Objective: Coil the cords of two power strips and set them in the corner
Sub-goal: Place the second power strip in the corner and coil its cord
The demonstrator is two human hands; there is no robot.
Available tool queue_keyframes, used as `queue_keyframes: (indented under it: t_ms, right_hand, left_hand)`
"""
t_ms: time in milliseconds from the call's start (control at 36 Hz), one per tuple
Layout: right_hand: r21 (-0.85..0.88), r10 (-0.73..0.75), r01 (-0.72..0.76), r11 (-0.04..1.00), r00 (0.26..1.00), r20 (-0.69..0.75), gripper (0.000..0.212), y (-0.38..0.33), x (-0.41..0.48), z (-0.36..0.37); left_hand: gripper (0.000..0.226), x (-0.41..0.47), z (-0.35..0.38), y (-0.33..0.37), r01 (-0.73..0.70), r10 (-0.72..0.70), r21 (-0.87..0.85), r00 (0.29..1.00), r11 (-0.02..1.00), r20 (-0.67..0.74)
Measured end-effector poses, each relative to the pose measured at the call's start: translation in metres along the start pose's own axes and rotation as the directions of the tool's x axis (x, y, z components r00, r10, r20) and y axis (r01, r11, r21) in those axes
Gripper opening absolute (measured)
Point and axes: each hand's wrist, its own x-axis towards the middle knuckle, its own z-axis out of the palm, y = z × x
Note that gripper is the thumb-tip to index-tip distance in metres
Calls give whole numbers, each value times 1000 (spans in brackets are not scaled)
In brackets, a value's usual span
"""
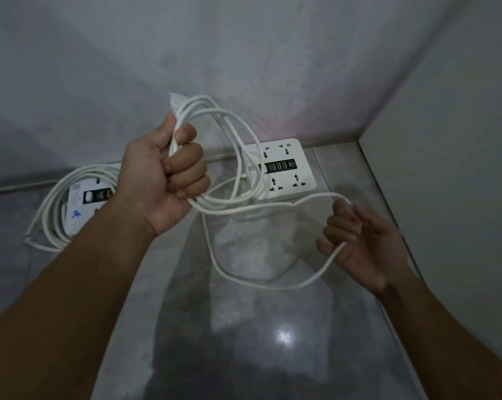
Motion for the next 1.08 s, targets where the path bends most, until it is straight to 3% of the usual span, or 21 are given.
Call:
queue_keyframes:
  t_ms: [139, 250, 306, 389, 444, 528, 639, 750, 889, 1083]
  right_hand:
    - [116, -76, 89, 989, 991, -113, 51, 0, 6, -7]
    - [162, -64, 120, 979, 946, -316, 43, 3, 13, -9]
    - [83, -4, 42, 996, 909, -417, 37, 6, 18, -5]
    - [-158, 66, -195, 968, 807, -587, 26, 11, 25, 2]
    - [-283, 33, -307, 909, 728, -685, 22, 12, 30, 5]
    - [-401, -95, -348, 847, 644, -759, 22, 8, 41, 9]
    - [-530, -299, -265, 806, 590, -750, 18, -3, 54, 23]
    - [-550, -372, -120, 827, 616, -694, 11, -10, 63, 48]
    - [-550, -416, 10, 835, 666, -620, 10, -8, 61, 79]
    - [-577, -449, 102, 810, 742, -499, 16, -3, 53, 119]
  left_hand:
    - [40, 1, -1, 3, -22, 22, -26, 1000, 999, 7]
    - [40, 1, 1, 6, -58, 59, -57, 998, 997, 13]
    - [40, 0, 3, 7, -66, 68, -65, 997, 996, 25]
    - [39, -3, 7, 6, -49, 53, -59, 996, 997, 66]
    - [39, -5, 10, 6, -6, 11, -42, 993, 999, 114]
    - [41, -9, 16, 6, 93, -93, 13, 980, 996, 179]
    - [41, -13, 30, 2, 277, -303, 160, 938, 948, 170]
    - [40, -12, 42, -11, 383, -455, 459, 889, 801, 52]
    - [45, -3, 54, -30, 267, -240, 746, 960, 610, -147]
    - [53, 2, 64, -53, 94, 48, 941, 992, 326, -116]
